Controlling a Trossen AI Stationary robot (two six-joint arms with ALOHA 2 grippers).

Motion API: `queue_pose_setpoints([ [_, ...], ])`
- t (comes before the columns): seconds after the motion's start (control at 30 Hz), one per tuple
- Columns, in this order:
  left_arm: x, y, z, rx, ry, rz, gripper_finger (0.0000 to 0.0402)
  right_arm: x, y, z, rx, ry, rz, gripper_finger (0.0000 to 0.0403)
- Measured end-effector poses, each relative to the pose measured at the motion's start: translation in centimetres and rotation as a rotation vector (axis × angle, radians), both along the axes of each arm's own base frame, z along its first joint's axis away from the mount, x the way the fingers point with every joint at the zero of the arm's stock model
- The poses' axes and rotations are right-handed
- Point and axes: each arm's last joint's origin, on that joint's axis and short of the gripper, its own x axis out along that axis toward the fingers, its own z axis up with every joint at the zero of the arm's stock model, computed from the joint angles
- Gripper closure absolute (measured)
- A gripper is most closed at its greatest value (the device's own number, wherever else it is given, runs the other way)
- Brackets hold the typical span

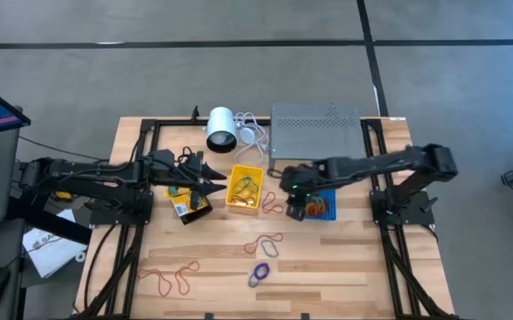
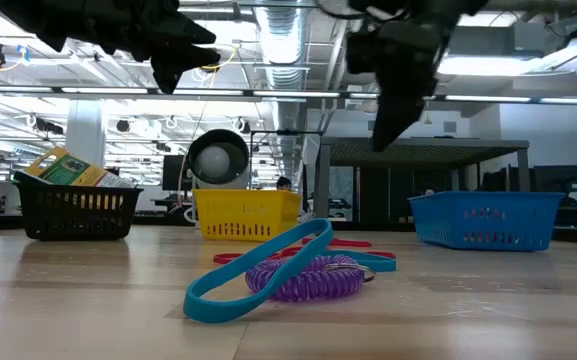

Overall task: Pick & Place Office Desk Supplies
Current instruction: Put the top red rubber band into the yellow basket

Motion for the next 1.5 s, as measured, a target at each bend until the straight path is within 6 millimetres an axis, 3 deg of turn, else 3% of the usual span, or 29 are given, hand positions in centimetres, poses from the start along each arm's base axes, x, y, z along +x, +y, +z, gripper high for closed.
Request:
queue_pose_setpoints([
  [0.3, -0.2, 0.0, -1.0, 0.049, 0.109, 0.01, 0.0257, 4.6, 0.5, -3.1, -0.023, 0.132, 0.058, 0.0268],
  [0.67, -0.8, 0.3, -2.3, 0.113, 0.26, 0.107, 0.0257, 7.5, 0.6, -6.7, -0.063, 0.281, 0.134, 0.0267],
  [1.4, -1.0, 0.5, -2.7, 0.115, 0.304, 0.122, 0.0257, 8.4, 0.6, -7.4, -0.102, 0.245, 0.179, 0.0266],
  [1.5, -1.0, 0.5, -2.7, 0.115, 0.304, 0.122, 0.0257, 8.5, 0.6, -8.2, -0.1, 0.27, 0.181, 0.0266],
])
